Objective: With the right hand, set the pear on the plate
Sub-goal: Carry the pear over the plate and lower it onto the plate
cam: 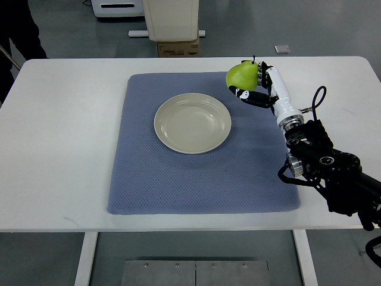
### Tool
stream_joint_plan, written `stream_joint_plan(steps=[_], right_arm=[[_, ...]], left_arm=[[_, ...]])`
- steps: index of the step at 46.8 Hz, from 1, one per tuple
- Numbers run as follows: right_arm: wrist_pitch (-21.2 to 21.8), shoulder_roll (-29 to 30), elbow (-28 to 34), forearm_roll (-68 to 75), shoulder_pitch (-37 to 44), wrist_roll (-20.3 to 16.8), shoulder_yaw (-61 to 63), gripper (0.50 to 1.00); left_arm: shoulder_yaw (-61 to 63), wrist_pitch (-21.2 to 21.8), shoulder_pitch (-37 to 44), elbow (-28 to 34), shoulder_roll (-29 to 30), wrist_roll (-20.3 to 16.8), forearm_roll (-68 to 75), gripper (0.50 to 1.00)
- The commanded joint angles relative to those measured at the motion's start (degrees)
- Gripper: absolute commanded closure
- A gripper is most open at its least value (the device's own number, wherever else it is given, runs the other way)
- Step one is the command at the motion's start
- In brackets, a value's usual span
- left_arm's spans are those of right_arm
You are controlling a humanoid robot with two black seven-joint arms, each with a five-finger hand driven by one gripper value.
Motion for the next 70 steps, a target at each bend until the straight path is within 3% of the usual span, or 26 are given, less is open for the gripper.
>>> stream_joint_plan(steps=[1,10,70], right_arm=[[0.01,0.70,0.37,0.03,0.84,0.00,-1.31,1.000],[0.18,3.07,0.73,-0.06,1.98,0.00,-4.12,1.000],[0.45,3.07,0.20,-0.15,0.14,0.00,-19.24,1.000]], left_arm=[[0.00,0.00,0.01,0.02,0.00,-0.02,0.00,0.500],[0.00,0.00,0.10,0.02,0.00,-0.02,0.00,0.500],[0.00,0.00,0.01,0.02,0.00,-0.02,0.00,0.500]])
